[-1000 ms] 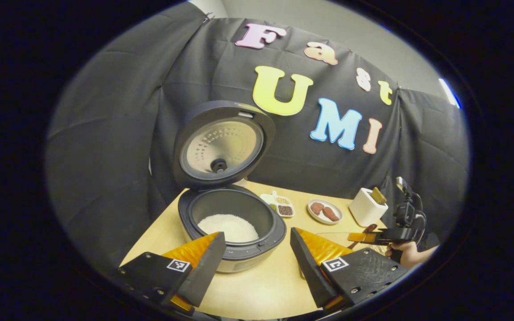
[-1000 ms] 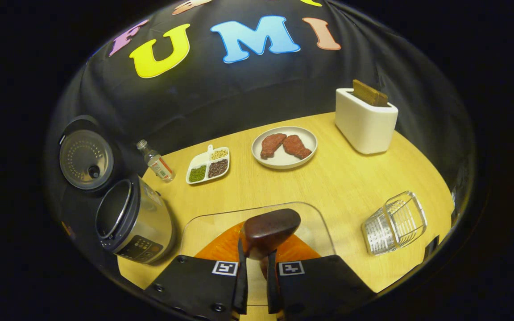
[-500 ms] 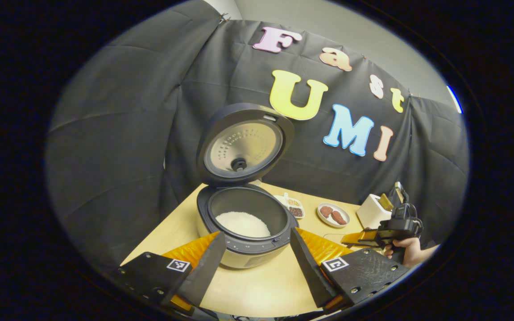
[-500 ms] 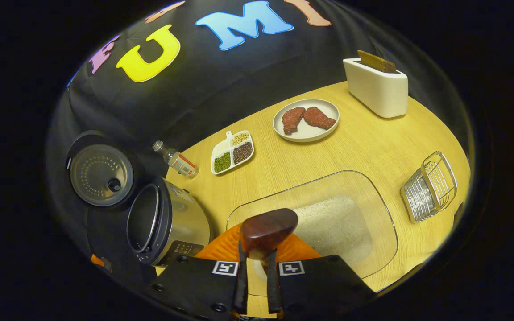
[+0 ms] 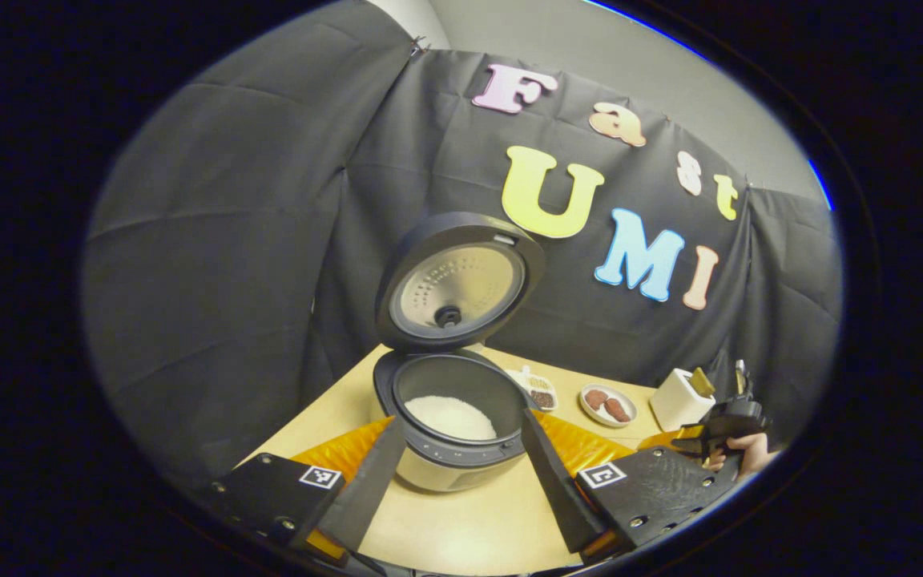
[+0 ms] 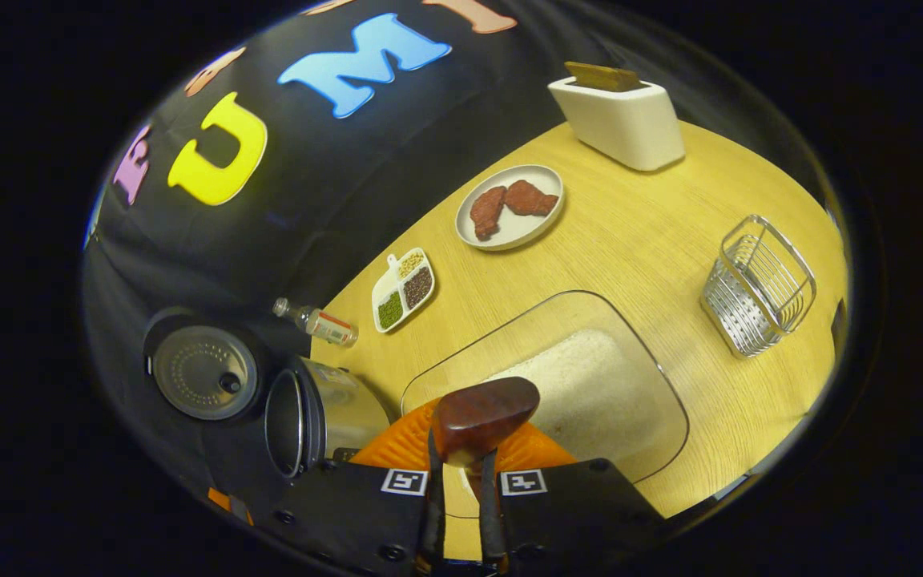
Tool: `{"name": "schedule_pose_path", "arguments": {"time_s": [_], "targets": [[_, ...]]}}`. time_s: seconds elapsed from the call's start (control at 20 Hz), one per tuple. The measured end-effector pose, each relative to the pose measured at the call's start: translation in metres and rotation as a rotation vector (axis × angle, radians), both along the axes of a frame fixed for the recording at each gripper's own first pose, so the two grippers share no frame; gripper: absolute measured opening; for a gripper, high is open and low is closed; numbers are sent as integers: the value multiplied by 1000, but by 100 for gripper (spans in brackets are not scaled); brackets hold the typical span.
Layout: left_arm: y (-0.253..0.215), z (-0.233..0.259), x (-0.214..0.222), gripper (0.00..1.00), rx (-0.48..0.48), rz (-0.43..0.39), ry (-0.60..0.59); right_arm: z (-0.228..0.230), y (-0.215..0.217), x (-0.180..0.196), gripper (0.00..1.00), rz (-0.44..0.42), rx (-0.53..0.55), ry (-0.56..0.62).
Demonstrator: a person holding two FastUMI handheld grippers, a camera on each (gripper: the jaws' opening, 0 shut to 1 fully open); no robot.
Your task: Close the left gripper, press the button to open the rice cooker; take a wooden spoon from the chopstick holder with the right hand, scoop a spoonful of rice and pour it into the rice cooker, then put the wooden spoon back into the chopstick holder.
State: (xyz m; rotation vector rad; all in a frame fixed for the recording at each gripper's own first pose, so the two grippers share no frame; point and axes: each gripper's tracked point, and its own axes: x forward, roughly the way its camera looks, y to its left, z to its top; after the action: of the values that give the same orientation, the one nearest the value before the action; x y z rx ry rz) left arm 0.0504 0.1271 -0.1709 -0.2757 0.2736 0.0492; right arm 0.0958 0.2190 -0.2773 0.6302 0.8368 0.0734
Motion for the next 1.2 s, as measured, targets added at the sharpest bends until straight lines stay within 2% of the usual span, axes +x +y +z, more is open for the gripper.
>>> {"name": "schedule_pose_path", "arguments": {"time_s": [0.35, 0.55, 0.75, 0.85, 1.2], "targets": [[-14, -1, 2, 91, 29, -34, 1, 23, -44, 6, 19, -117, 126, -22], [-11, -6, -1, 91, 25, -17, -4, 37, -47, 8, 19, -137, 196, -20], [-3, -14, -8, 91, 17, 13, 14, 61, -30, 13, 17, -131, 286, -24], [3, -20, -11, 91, 24, 35, 27, 73, -15, 18, 19, -118, 329, -17], [23, -27, -23, 91, 31, 96, 48, 113, 67, 42, 19, 6, 435, -29]]}}
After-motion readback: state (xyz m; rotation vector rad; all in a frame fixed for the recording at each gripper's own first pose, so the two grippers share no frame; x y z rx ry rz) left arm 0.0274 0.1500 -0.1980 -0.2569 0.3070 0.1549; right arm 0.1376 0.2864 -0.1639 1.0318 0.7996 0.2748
